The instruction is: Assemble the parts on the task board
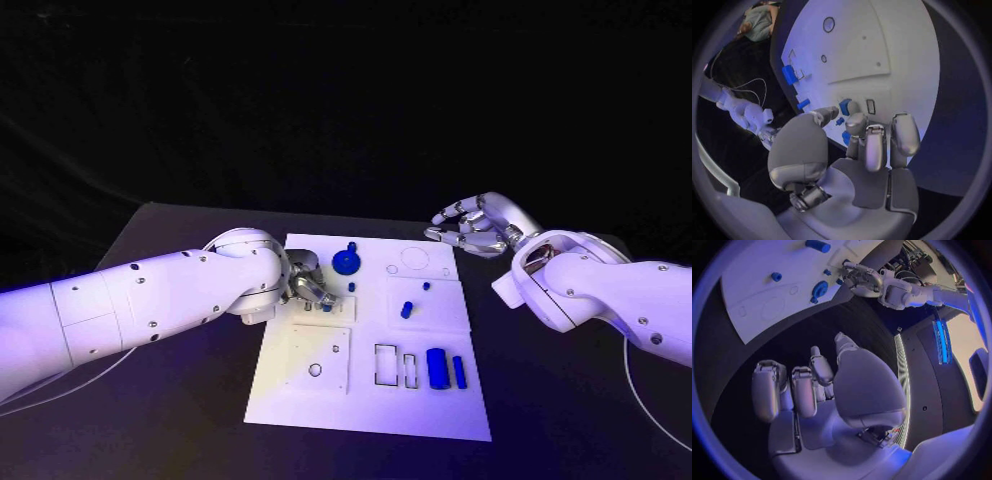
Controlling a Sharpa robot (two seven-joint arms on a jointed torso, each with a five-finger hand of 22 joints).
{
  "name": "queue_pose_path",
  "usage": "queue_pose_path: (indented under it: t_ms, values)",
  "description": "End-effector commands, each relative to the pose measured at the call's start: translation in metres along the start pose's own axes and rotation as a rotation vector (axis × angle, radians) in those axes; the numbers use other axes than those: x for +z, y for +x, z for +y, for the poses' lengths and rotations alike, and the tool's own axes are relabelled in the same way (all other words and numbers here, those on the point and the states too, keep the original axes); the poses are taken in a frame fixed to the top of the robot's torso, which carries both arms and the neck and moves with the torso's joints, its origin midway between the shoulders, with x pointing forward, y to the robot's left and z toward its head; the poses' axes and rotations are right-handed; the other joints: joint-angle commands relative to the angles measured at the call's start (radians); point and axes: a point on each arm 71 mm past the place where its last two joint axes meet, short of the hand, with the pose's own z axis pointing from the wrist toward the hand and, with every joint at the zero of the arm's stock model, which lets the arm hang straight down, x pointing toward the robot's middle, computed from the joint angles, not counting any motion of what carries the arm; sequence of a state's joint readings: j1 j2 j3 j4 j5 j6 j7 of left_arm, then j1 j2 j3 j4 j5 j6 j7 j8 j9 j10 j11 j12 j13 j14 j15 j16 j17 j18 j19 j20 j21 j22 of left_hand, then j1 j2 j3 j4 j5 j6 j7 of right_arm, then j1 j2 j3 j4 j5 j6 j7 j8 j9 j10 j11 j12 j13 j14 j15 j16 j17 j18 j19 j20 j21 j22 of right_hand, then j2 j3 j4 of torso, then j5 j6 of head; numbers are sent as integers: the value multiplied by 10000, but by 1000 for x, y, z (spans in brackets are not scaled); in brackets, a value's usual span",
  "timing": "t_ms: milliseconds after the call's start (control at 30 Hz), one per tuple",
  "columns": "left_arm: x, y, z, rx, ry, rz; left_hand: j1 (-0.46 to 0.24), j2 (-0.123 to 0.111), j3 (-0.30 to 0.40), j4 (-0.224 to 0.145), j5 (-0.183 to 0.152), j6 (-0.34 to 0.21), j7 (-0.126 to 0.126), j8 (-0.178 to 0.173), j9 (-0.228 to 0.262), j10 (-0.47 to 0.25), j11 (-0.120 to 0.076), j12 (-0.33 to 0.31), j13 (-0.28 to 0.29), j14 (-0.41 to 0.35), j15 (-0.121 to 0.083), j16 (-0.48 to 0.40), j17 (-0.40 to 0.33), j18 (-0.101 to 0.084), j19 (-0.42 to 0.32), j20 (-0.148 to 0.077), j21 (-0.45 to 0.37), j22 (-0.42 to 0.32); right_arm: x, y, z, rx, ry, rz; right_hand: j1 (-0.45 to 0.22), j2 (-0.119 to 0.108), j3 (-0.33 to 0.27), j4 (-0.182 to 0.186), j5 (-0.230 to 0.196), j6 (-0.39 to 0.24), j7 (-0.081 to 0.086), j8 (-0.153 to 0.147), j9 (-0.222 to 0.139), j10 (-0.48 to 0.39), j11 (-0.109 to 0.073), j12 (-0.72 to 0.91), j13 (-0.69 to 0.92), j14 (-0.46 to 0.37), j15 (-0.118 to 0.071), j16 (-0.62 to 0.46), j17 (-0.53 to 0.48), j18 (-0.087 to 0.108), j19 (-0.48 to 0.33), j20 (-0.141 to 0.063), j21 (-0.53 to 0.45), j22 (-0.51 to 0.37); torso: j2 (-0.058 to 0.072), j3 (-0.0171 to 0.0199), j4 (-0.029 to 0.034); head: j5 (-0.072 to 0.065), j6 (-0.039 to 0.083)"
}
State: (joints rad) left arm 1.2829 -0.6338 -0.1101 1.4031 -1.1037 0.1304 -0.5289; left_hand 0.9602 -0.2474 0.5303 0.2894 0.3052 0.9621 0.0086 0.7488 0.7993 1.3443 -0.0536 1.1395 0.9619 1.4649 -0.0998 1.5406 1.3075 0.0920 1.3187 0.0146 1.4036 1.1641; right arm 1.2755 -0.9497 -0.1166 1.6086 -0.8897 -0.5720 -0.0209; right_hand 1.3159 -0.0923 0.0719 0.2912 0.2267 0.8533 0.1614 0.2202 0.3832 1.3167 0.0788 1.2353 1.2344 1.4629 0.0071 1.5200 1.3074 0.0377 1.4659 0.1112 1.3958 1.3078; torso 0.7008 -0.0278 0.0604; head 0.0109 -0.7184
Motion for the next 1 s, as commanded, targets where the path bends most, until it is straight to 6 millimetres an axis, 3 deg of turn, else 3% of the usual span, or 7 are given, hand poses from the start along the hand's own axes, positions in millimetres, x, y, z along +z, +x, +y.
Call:
queue_pose_path:
  t_ms: [33, 267, 533, 633, 800, 867, 1000]
  values:
    - [-2, 0, -2, -207, 144, -47, -143, 26, -213, 21, -55, 47, 49, -76, 14, 65, 8, 39, 9, 923, -45, 69, 2093, -79, 77, -29, 71, 22, 0, 0, 0, -23, -71, 14, -104, -3, -77, 6, 39, 8, -22, 36, -12, -41, -45, -37, -6, 762, -70, -38, 1275, 92, 47, -67, -39, 1293, 5, 0, -13, -5, 17]
    - [-5, -3, -2, -516, 243, -237, -277, 86, -511, 28, -51, 43, 45, -112, 21, 39, 5, -5, -51, 906, -50, 42, 2030, -76, 71, -32, 65, 12, 0, 0, -1, -31, -43, -23, -152, -4, -120, 8, 6, 1, -23, 42, -15, -43, -43, -38, -12, 761, -70, -42, 1268, 90, 52, -67, -36, 1299, -4, 3, -12, -29, 36]
    - [-14, -13, -2, -1013, 426, -518, -290, 120, -718, 19, -27, -70, 75, -190, 17, -136, 30, -252, -368, 838, -37, -76, 1764, -48, -11, -28, 5, -120, -1, 1, -4, -37, 32, -38, -200, -1, -161, 12, -10, 0, -24, 50, -18, -39, -43, -30, -9, 761, -70, -44, 1266, 92, 49, -67, -46, 1293, -10, 6, 2, -67, 171]
    - [-19, -21, 1, -1091, 440, -614, -117, 144, -890, 13, 13, -240, 151, -294, 13, -467, 94, -705, -936, 777, 15, -185, 1534, 0, -177, -2, -118, -374, -1, 0, -5, -44, 53, -51, -200, -1, -161, 12, -10, 0, -24, 50, -18, -39, -43, -30, -9, 761, -70, -44, 1266, 92, 49, -67, -46, 1293, -8, 8, 5, -87, 177]
    - [-28, -42, 13, -1279, 299, -663, 539, 247, -1100, 15, 45, -789, 421, -759, -140, -1401, 329, -2012, -2541, 658, 206, -414, 1089, 125, -602, 127, -474, -1039, -1, -1, -7, -54, 85, -59, -212, 2, -171, 11, -10, 0, -24, 53, -18, -24, -43, -10, 9, 764, -70, -39, 1278, 91, 52, -68, -43, 1296, -7, 11, 13, -92, 175]
    - [-30, -51, 20, -1387, 175, -744, 670, 267, -1171, 19, 42, -1177, 595, -1152, -359, -1414, 468, -2044, -2588, 656, 319, -426, 1071, 130, -631, 200, -524, -1099, -1, -1, -7, -55, 95, -55, -212, 2, -171, 11, -10, 0, -24, 53, -18, -24, -43, -10, 9, 764, -70, -39, 1278, 91, 52, -68, -43, 1296, -1, 12, 20, -102, 176]
    - [-30, -65, 31, -1464, -81, -863, 738, 243, -1271, 17, 34, -1201, 656, -1294, -479, -1448, 528, -2085, -2657, 650, 376, -440, 1043, 146, -671, 257, -573, -1175, -1, -1, -7, -54, 102, -45, -212, 2, -171, 11, -10, 0, -24, 53, -18, -24, -43, -10, 9, 764, -70, -39, 1278, 91, 52, -68, -43, 1296, 16, -8, 19, -107, 172]
